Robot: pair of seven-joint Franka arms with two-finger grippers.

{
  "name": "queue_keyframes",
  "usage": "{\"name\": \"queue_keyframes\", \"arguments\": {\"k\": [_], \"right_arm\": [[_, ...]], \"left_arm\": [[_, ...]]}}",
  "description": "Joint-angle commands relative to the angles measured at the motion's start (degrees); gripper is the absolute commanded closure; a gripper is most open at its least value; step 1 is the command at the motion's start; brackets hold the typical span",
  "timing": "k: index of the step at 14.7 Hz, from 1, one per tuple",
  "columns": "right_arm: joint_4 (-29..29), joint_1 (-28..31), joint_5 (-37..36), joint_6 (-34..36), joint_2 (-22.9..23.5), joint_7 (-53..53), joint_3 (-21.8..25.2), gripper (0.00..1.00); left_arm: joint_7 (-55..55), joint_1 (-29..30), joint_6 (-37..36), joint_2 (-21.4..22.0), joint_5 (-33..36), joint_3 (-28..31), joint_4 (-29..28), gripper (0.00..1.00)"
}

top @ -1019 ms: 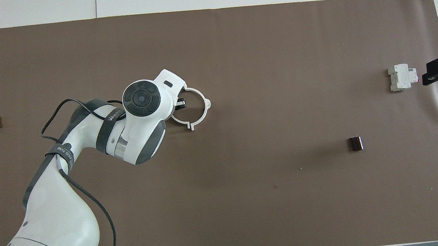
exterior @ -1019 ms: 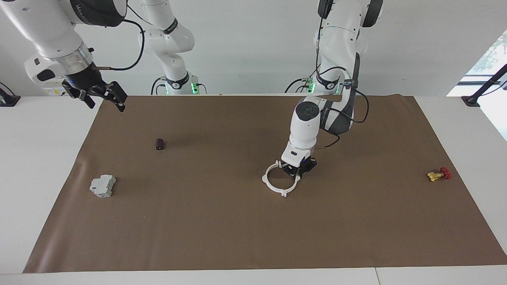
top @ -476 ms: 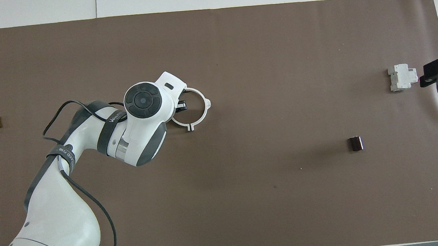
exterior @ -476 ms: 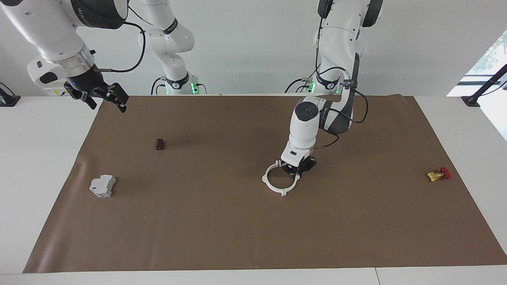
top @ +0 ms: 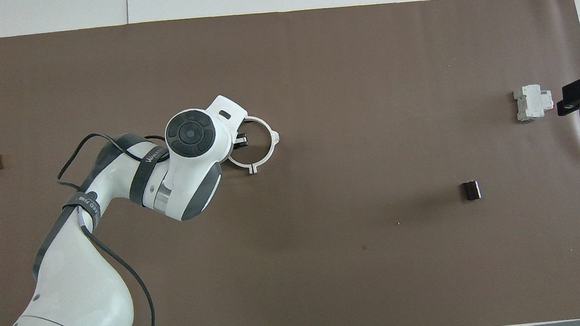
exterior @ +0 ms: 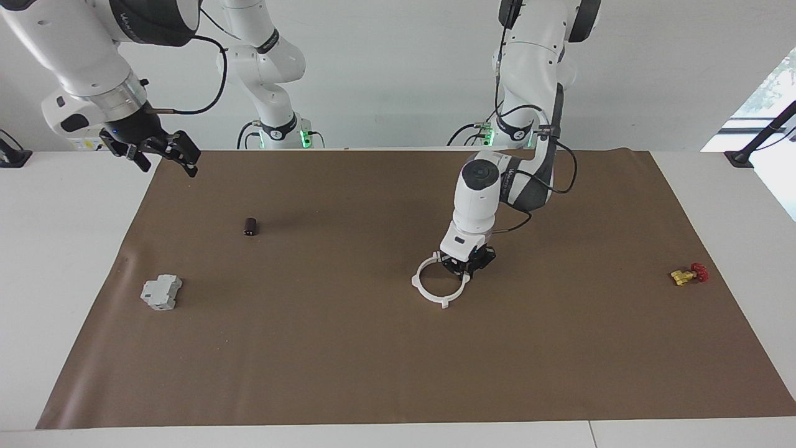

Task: Assemble drain pipe with both arms
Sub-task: 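Press the left gripper's clamp half against the placed half to join them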

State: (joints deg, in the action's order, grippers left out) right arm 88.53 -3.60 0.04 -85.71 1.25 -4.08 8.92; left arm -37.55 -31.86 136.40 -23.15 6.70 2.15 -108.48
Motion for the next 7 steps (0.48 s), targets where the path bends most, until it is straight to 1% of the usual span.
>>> {"name": "queue_keyframes", "arguments": {"k": [1, 2, 3, 5, 7], "right_arm": [[1.38, -0.36, 0.93, -1.04, -1.08, 1.36, 0.31, 0.0], [1.38, -0.27, 0.93, -1.04, -1.08, 1.36, 0.31, 0.0], [1.38, -0.36, 0.93, -0.95, -1.08, 1.36, 0.31, 0.0], [1.38, -0.36, 0.93, -0.95, -1.08, 1.27, 0.22, 0.0], [1.47, -0.36, 0.93, -0.87, -1.08, 1.27, 0.22, 0.0]], "left_arm": [[-1.47, -0.57, 1.41, 1.53, 1.21, 0.4, -1.92, 0.47], [-1.39, -0.49, 1.33, 1.44, 1.21, 0.49, -1.65, 0.17], [-1.3, -0.31, 1.33, 1.44, 1.21, 0.49, -1.56, 0.01], [-1.21, 0.13, 0.89, 2.23, 1.21, 0.49, -1.48, 0.0], [-0.95, 1.18, -0.16, 4.33, 1.12, 0.49, -1.82, 0.0]]}}
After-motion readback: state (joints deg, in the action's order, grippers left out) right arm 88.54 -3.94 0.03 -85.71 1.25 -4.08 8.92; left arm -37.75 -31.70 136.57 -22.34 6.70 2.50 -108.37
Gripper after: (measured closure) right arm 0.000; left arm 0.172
